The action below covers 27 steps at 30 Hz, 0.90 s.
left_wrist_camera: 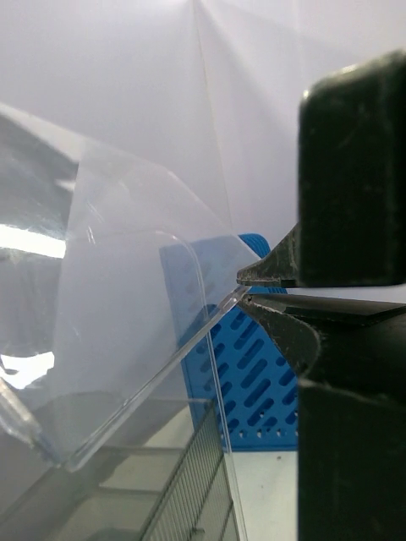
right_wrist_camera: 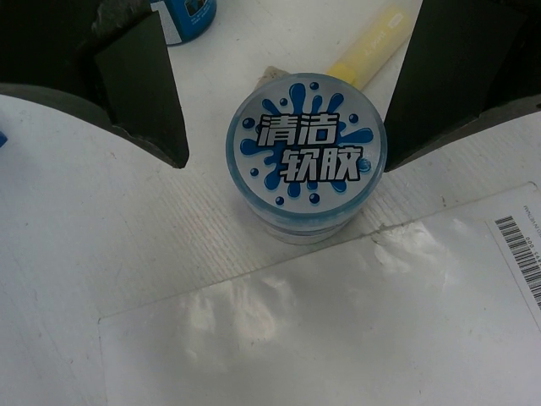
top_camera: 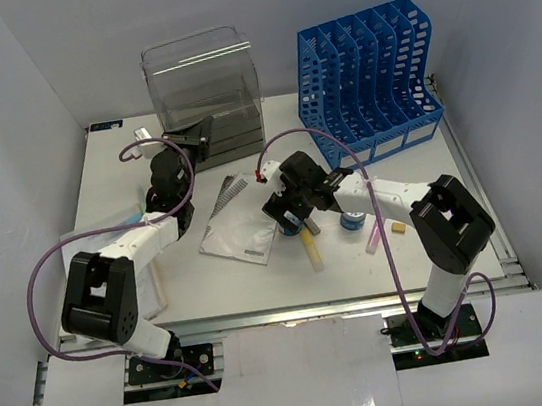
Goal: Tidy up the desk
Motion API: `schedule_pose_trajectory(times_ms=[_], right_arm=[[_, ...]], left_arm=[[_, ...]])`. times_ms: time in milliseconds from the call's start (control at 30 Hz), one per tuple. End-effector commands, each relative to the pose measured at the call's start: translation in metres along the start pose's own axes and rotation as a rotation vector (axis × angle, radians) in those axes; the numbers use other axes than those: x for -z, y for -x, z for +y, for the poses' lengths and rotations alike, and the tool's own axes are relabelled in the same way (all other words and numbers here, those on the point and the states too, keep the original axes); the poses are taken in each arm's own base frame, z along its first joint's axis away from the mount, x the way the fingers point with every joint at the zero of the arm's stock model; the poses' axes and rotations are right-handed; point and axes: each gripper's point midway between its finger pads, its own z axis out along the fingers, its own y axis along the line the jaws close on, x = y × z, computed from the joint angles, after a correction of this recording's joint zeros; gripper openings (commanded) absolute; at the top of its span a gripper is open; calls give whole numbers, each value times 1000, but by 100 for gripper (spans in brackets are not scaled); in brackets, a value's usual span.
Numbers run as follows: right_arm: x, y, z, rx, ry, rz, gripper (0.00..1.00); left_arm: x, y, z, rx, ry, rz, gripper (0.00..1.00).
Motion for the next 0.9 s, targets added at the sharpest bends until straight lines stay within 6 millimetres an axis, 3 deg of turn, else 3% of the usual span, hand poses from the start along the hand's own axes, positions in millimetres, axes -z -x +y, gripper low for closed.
schedule_pose_trajectory(times_ms=[0, 167, 267, 333, 467, 600, 867], right_arm=[[-3, 16, 2, 23, 20, -44, 89], [3, 22, 7, 51, 53, -69, 54], [9, 29, 10, 71, 71, -95, 18], [17, 39, 9, 96, 74, -126, 10], [43, 75, 5, 200, 68, -239, 8], [74, 133, -6, 327, -12, -384, 8], [93, 208, -30, 711, -359, -600, 8]], left_arm=[[4, 20, -66, 3, -153, -39, 0], [6, 22, -76, -1, -168, -38, 0], [6, 23, -79, 1, -175, -38, 0], [7, 24, -80, 2, -175, -39, 0], [7, 25, -83, 1, -182, -37, 0], [6, 24, -86, -4, -188, -32, 0], [3, 24, -90, -12, -180, -28, 0]])
